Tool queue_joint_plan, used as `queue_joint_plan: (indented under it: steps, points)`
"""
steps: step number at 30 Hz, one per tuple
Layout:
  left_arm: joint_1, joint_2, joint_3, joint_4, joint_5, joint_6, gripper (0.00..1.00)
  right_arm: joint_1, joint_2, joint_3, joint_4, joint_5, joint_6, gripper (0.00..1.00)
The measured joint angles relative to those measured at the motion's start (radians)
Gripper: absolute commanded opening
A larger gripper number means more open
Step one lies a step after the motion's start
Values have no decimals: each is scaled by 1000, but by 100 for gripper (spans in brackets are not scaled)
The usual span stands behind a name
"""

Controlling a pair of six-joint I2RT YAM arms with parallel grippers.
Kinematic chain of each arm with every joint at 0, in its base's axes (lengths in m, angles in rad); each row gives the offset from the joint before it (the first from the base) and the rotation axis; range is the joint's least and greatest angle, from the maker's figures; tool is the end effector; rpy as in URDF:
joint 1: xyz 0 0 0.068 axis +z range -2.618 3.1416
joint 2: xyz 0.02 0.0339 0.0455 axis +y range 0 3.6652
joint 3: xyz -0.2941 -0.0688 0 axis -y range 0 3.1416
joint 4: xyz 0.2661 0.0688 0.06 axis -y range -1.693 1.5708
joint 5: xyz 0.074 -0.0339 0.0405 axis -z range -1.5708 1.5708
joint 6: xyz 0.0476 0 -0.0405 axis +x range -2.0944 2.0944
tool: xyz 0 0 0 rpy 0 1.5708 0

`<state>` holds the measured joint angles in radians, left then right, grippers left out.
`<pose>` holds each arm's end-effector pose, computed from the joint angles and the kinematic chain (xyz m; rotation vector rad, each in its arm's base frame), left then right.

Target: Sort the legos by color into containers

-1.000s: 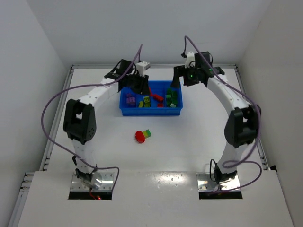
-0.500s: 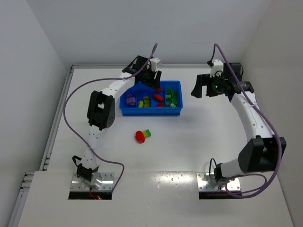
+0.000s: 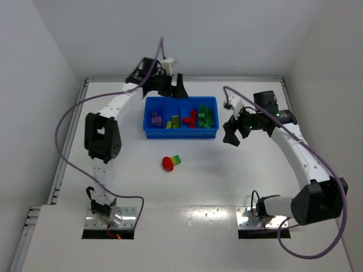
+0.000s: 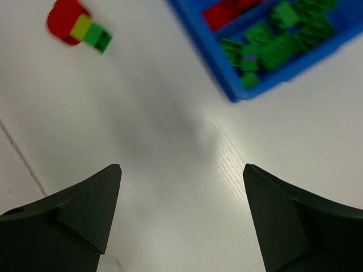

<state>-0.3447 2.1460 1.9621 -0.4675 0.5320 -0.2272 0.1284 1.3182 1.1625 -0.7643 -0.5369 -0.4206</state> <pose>0.5039 -0.2066 0.3009 0.4343 2.2243 -0.9007 0.2828 0.0611 0.3249 -0.8564 2.2274 0.5300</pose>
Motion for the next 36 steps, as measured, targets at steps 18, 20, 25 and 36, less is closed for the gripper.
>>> queue_joint_plan:
  steps: [18, 20, 25, 36]
  points:
    - [557, -603, -544, -217, 307, 246, 88, 500, 398, 18, 63, -139, -528, 69]
    - [570, -653, -581, -240, 301, 283, 88, 518, 465, 74, 76, -147, -539, 69]
    - [589, -717, -640, -267, 292, 340, 88, 542, 572, 167, 90, -145, -552, 69]
    - [626, -683, -665, -283, 285, 383, 88, 589, 663, 209, 85, -122, -575, 69]
